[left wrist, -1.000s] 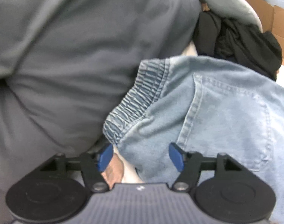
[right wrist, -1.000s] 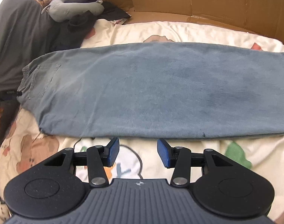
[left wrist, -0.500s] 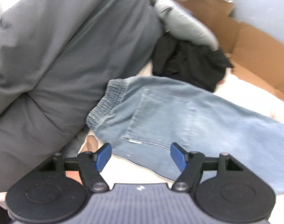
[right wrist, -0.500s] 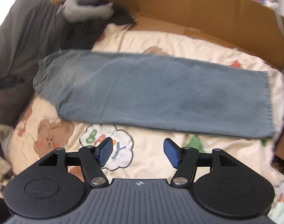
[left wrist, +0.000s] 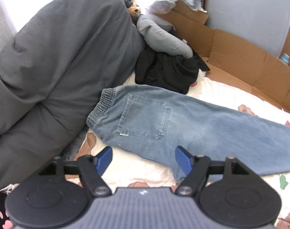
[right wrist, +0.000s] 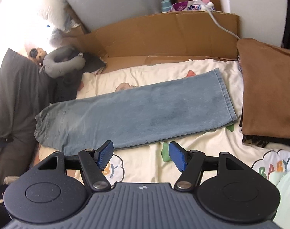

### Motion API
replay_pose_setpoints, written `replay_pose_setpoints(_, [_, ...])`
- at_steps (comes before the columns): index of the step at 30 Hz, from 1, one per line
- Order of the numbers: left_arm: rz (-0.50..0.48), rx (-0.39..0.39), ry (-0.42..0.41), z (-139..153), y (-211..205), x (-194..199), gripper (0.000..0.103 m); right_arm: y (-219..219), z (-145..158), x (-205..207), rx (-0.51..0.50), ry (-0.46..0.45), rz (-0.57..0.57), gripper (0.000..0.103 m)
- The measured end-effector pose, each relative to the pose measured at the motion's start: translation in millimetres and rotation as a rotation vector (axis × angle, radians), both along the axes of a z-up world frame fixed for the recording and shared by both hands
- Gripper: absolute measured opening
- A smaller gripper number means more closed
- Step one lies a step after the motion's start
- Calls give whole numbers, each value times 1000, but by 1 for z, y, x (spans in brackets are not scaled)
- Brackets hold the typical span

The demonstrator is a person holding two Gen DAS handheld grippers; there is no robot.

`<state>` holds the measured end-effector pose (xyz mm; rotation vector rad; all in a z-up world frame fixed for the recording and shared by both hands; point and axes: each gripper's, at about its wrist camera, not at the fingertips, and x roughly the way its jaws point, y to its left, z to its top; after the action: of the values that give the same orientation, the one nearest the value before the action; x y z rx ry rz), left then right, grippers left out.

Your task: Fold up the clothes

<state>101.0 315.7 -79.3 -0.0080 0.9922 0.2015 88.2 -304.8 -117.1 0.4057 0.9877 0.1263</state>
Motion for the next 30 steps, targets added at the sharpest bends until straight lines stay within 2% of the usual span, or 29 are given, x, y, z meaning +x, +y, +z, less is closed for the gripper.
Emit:
replay_pose_setpoints(5, [17, -29, 2, 2, -14, -10, 76, -29, -10, -11, 142, -44, -100, 74])
replay_pose_setpoints(9, [36, -52, 15, -15, -23, -10, 76, -62, -33, -24, 307, -67, -277, 74])
replay_pose_setpoints(15, [63, -87, 35, -40, -36, -9, 76, -89, -70, -26, 365, -64, -369, 74])
replay_pose_setpoints(21, [90, -122, 55, -65, -49, -8, 76, -111, -127, -17, 467, -42, -520, 74])
replay_pose_setpoints(25, [146, -162, 80, -86, -48, -6, 76, -117, -171, -7, 535, -34, -563, 74])
replay_pose_setpoints(30, [166, -145, 129, -120, -51, 0, 73, -119, -225, 6, 586, 12, -617, 69])
